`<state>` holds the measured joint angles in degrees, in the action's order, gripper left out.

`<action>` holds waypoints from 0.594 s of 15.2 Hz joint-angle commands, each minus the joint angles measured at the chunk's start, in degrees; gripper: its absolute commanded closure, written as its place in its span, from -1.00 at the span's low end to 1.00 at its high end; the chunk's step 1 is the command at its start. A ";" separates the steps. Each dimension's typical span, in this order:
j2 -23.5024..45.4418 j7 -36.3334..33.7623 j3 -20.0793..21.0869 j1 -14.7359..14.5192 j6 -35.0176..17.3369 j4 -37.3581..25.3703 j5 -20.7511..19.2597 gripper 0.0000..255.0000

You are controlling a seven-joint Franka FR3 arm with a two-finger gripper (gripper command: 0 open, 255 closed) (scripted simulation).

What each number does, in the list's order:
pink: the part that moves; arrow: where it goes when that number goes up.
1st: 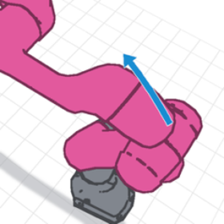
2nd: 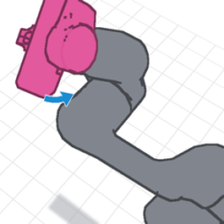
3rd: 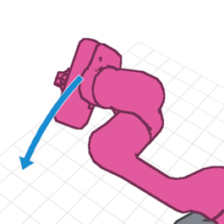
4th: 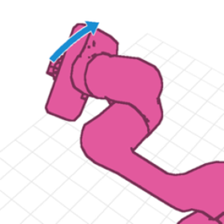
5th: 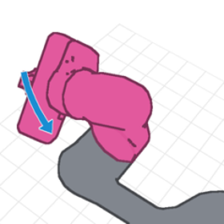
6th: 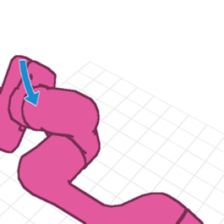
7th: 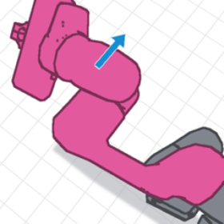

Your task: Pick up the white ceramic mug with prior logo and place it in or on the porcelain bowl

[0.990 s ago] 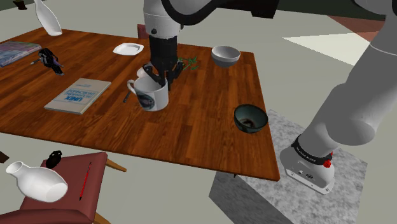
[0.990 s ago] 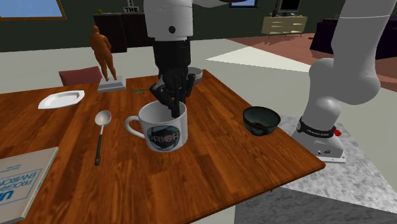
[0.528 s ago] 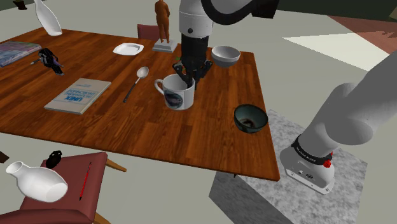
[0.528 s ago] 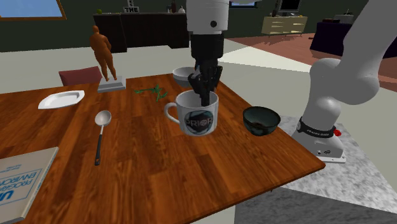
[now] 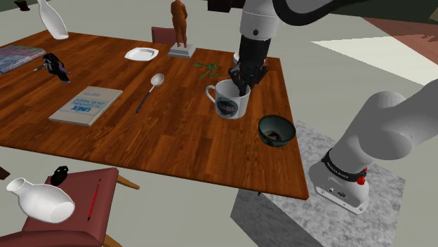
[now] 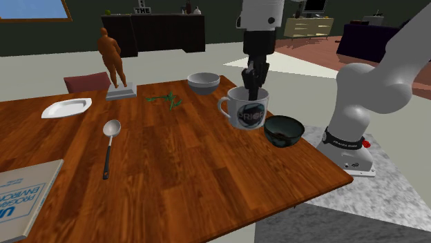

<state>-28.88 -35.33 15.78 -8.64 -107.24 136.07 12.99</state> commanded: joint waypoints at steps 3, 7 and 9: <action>-9.80 3.46 -3.45 -0.14 3.15 7.20 -0.03 1.00; -18.91 6.56 -7.10 0.30 7.30 12.68 -1.58 1.00; -23.46 8.10 -9.06 0.76 9.75 15.03 -2.81 1.00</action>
<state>-49.60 -28.47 8.03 -8.23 -98.46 149.10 10.98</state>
